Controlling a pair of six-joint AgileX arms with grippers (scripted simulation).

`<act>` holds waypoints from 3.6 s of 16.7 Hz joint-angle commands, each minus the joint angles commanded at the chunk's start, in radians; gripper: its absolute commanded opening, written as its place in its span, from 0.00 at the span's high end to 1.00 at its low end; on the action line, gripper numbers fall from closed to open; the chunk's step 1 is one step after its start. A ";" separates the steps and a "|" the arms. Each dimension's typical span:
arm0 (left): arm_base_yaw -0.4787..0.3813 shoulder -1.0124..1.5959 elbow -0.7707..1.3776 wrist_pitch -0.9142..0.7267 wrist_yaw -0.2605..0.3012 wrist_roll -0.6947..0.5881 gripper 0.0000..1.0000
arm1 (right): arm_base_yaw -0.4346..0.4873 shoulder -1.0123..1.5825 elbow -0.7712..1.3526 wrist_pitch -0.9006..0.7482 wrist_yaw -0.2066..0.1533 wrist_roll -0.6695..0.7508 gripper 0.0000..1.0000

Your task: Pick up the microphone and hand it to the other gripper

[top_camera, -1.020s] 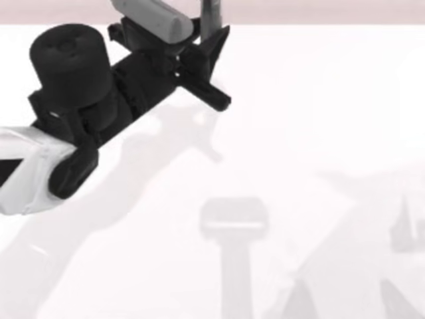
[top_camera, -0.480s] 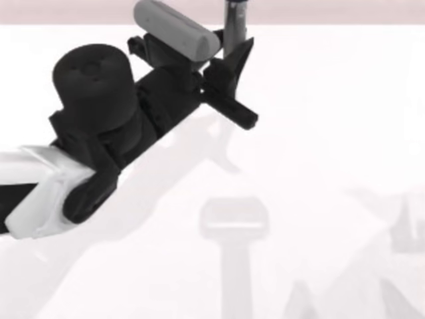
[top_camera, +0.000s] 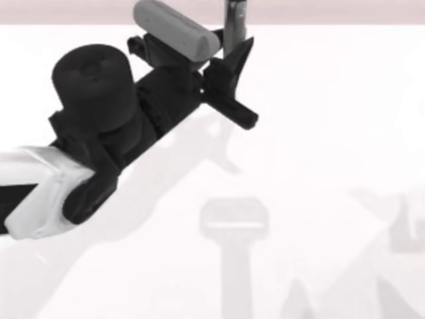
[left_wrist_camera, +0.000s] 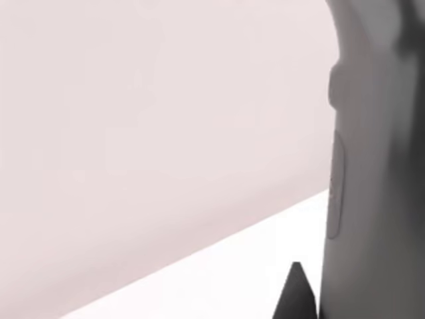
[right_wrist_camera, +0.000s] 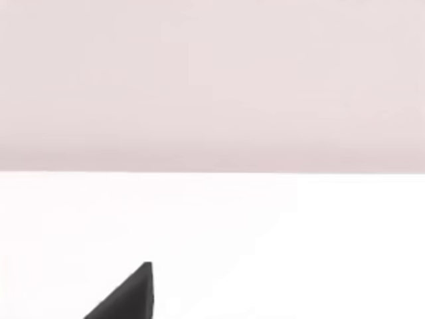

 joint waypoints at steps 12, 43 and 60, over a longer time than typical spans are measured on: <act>0.000 0.000 0.000 0.000 0.000 0.000 1.00 | 0.470 0.790 0.407 0.366 0.056 0.017 0.00; 0.000 0.000 0.000 0.000 0.000 0.000 1.00 | 0.700 1.604 0.982 0.636 0.065 0.028 0.15; 0.000 0.000 0.000 0.000 0.000 0.000 1.00 | 0.700 1.604 0.982 0.636 0.065 0.028 1.00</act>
